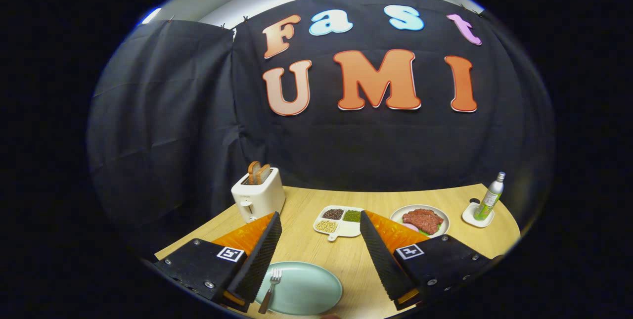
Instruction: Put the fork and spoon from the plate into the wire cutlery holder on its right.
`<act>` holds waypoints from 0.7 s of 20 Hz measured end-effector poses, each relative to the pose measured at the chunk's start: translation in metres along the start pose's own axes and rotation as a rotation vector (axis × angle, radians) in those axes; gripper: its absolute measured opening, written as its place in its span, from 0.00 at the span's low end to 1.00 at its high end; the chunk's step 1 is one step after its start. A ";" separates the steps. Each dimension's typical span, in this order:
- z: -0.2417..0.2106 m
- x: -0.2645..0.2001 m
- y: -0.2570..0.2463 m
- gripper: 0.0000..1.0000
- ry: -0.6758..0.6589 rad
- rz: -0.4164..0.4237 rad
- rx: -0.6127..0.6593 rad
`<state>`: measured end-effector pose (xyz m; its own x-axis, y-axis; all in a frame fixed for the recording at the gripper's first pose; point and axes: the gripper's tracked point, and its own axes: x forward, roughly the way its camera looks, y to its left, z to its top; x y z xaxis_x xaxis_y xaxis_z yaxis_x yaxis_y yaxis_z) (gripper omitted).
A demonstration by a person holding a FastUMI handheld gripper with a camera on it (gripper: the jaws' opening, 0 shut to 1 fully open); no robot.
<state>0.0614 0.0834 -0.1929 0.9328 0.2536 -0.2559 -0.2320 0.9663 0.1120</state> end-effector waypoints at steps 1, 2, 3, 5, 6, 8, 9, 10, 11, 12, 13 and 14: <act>-0.006 0.002 0.009 0.96 0.022 0.020 -0.006; -0.013 0.005 0.017 0.97 0.051 0.037 -0.011; -0.027 0.009 0.025 0.97 0.107 0.053 -0.015; -0.063 0.010 0.042 0.97 0.267 0.102 -0.017; -0.082 0.011 0.045 0.97 0.342 0.111 -0.024; -0.106 0.017 0.051 0.97 0.439 0.115 -0.048; -0.118 0.020 0.055 0.98 0.474 0.116 -0.056; -0.128 0.021 0.060 0.98 0.511 0.122 -0.059; -0.139 0.020 0.062 0.97 0.551 0.126 -0.059; -0.149 0.020 0.067 0.97 0.592 0.140 -0.054; -0.161 0.018 0.070 0.97 0.645 0.156 -0.046; -0.172 0.019 0.075 0.97 0.686 0.171 -0.033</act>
<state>0.0145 0.1690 -0.3543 0.5006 0.3630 -0.7859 -0.3781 0.9083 0.1787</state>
